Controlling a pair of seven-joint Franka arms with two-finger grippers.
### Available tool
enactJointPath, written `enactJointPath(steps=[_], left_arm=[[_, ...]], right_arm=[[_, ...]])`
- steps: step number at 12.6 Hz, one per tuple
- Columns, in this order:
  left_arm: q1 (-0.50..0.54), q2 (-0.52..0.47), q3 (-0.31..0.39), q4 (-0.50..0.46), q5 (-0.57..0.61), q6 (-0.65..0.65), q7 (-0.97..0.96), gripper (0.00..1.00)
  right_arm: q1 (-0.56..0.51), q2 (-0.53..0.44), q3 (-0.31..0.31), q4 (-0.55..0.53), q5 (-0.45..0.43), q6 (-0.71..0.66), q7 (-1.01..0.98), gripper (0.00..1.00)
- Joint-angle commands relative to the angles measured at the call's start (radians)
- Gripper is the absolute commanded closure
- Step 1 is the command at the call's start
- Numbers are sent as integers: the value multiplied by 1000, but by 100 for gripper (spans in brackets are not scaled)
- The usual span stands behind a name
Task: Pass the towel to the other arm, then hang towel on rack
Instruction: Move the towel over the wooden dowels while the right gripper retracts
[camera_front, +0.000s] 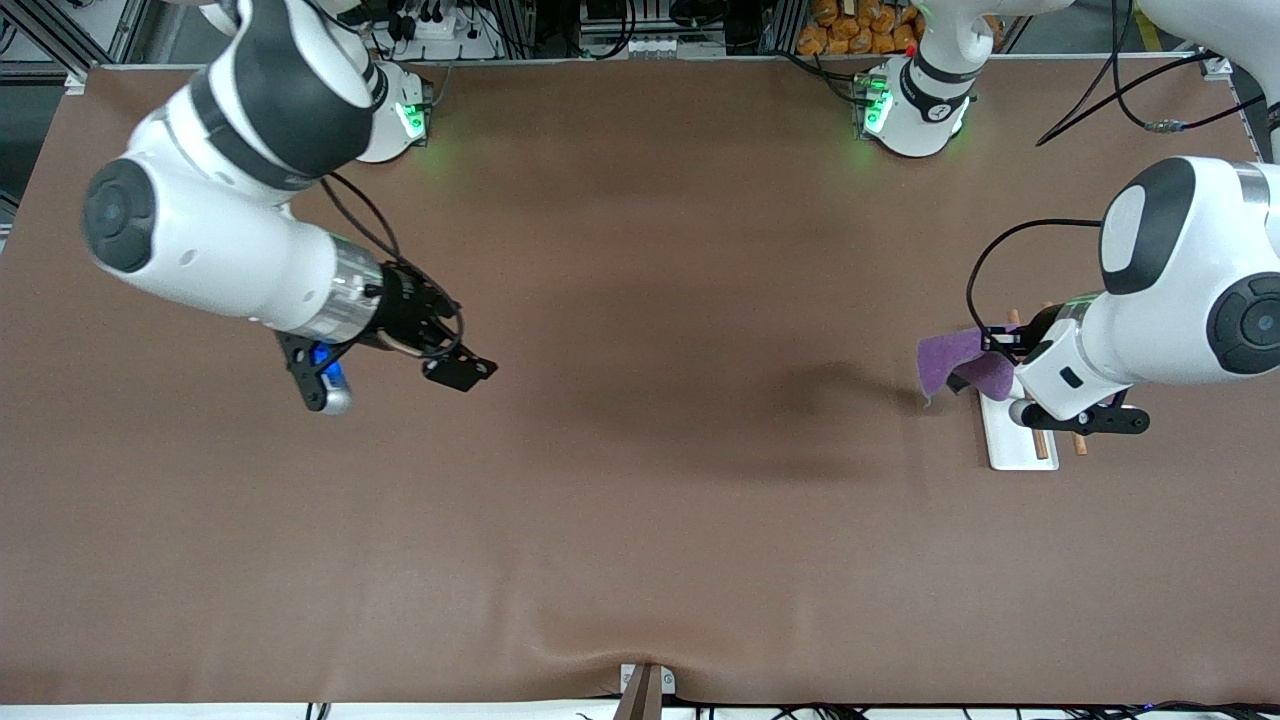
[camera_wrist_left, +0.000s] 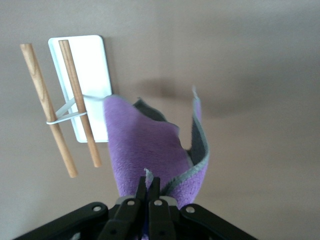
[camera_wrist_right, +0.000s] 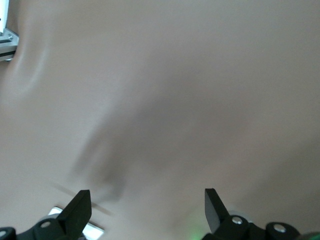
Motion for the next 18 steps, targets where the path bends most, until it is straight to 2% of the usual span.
enactJointPath(steps=[1,3,6,9,15,18], left_arm=[[45,-28,-4,-58,24,36,66,100],[103,-17,-6,-78,23,70,150,100],[156,-2,-6,-92,9,96,209,100],[192,12,-4,-89,9,99,272,100],[271,47,-4,-89,9,150,424,100],[301,64,-4,-86,14,170,470,100]], right_arm=[[-51,-30,16,-10,-78,-71,-186,0],[-59,-39,14,-10,-184,-114,-337,0],[-90,-44,14,-10,-247,-140,-486,0],[-146,-51,14,-10,-320,-171,-715,0],[-274,-79,14,-14,-342,-241,-1021,0],[-320,-96,14,-23,-387,-240,-1123,0]])
